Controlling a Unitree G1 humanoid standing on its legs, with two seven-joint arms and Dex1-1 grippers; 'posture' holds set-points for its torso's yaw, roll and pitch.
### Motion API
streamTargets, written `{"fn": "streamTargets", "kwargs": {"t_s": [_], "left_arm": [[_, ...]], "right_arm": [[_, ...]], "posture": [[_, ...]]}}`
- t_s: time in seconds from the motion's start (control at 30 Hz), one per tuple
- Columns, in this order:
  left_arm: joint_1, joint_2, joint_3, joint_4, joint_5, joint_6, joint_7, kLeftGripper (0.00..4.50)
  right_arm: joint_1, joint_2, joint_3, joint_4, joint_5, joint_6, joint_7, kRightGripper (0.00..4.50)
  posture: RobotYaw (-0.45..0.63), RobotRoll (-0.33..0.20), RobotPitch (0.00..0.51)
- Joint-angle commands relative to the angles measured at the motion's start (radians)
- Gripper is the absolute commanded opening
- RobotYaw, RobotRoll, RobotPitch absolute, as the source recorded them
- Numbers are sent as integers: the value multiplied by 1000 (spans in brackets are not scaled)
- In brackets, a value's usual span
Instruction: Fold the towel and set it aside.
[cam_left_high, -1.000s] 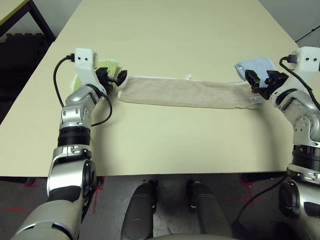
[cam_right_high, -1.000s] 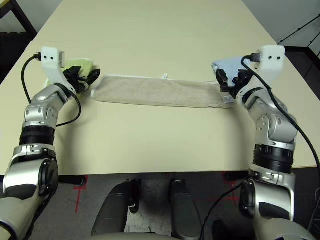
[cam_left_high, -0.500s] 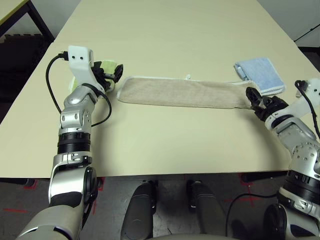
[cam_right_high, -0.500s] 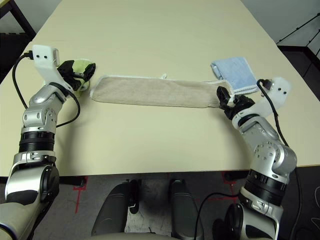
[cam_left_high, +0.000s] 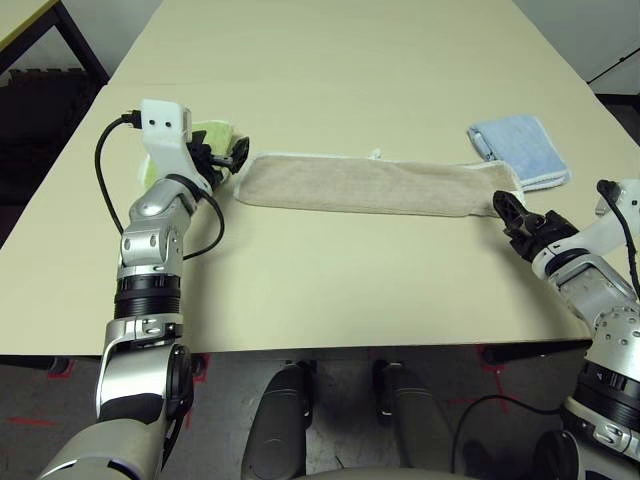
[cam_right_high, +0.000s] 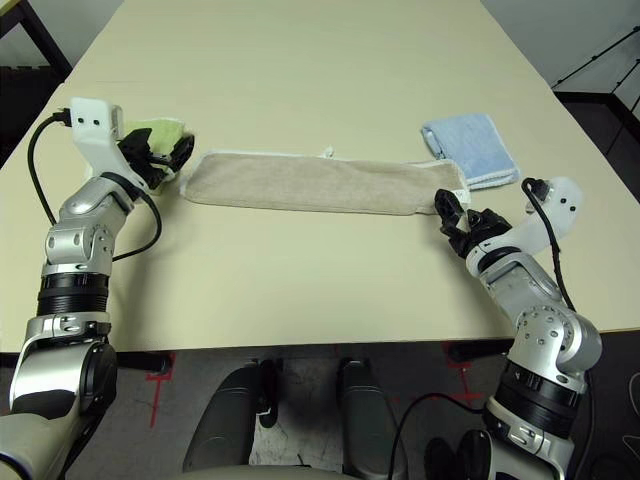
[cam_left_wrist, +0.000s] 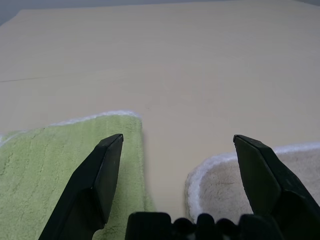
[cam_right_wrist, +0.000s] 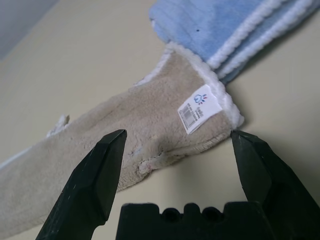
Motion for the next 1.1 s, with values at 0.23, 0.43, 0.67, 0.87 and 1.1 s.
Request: {"fn": "streamTargets", "kwargs": {"t_s": [0.23,0.43,0.67,0.87,1.1], "left_arm": [[-24,23,-9,37,1,-9,-10,4465],[-28,26,-11,41,2,-11,-11,4465],[-35,31,-19,42,8,-13,-14,4465],[-41,47,-20,47,12,-18,-15,4465],[-48,58,-27,62,21,-35,-16,4500]], "right_arm": [[1,31,-94,54,159,21,-160,4489],[-10,13,-67,119,175,5,-177,4489],[-125,-41,-35,320,122,-73,-144,4489],[-202,-72,8,460,72,-129,-93,4489],[-214,-72,60,492,15,-172,-36,3166]], "posture": [[27,0,186],[27,0,186],[36,0,186],[55,0,188],[70,0,185]]}}
